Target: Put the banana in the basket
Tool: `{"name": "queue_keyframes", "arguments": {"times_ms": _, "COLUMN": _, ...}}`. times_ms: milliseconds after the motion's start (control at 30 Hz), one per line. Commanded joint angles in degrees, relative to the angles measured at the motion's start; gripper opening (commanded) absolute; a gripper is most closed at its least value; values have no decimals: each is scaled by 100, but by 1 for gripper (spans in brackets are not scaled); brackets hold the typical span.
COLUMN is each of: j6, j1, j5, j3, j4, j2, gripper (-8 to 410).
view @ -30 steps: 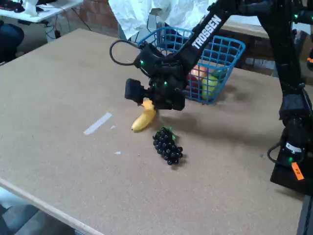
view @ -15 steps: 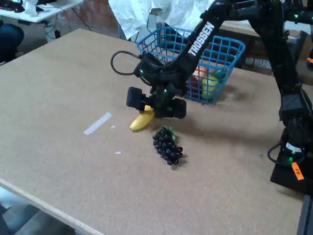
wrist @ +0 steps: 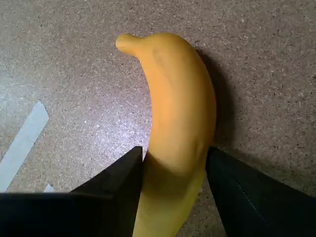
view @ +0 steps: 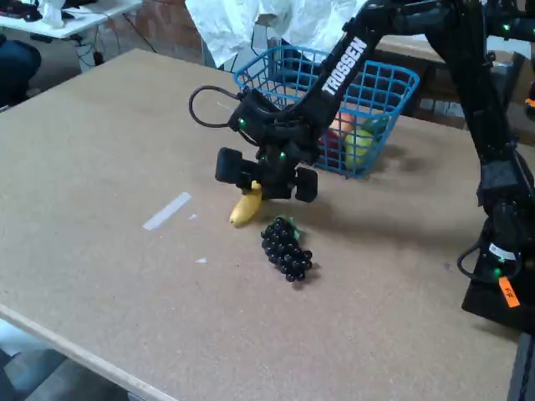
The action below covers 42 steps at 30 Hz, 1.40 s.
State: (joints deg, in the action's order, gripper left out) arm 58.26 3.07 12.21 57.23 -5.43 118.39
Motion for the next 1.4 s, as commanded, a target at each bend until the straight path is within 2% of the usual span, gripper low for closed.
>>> {"name": "queue_keyframes", "arguments": {"times_ms": 0, "j6": -2, "j1": 4, "j5": 26, "j3": -2, "j4": 11, "j2": -68, "gripper": -2}}
{"name": "queue_keyframes", "arguments": {"times_ms": 200, "j6": -179, "j1": 24, "j5": 28, "j3": -2, "j4": 4, "j2": -479, "gripper": -1}}
{"name": "queue_keyframes", "arguments": {"times_ms": 467, "j6": -686, "j1": 42, "j5": 76, "j3": -2, "j4": 59, "j2": -1510, "gripper": -1}}
{"name": "queue_keyframes", "arguments": {"times_ms": 867, "j6": -2476, "j1": 260, "j5": 76, "j3": -2, "j4": 70, "j2": -3329, "gripper": -1}}
{"name": "queue_keyframes", "arguments": {"times_ms": 1133, "j6": -3945, "j1": 420, "j5": 103, "j3": -2, "j4": 236, "j2": -4291, "gripper": -1}}
{"name": "queue_keyframes", "arguments": {"times_ms": 1200, "j6": -4319, "j1": 422, "j5": 264, "j3": -2, "j4": 284, "j2": -4461, "gripper": -1}}
{"name": "queue_keyframes", "arguments": {"times_ms": 1367, "j6": -4977, "j1": 439, "j5": 1099, "j3": -2, "j4": 645, "j2": -4826, "gripper": -1}}
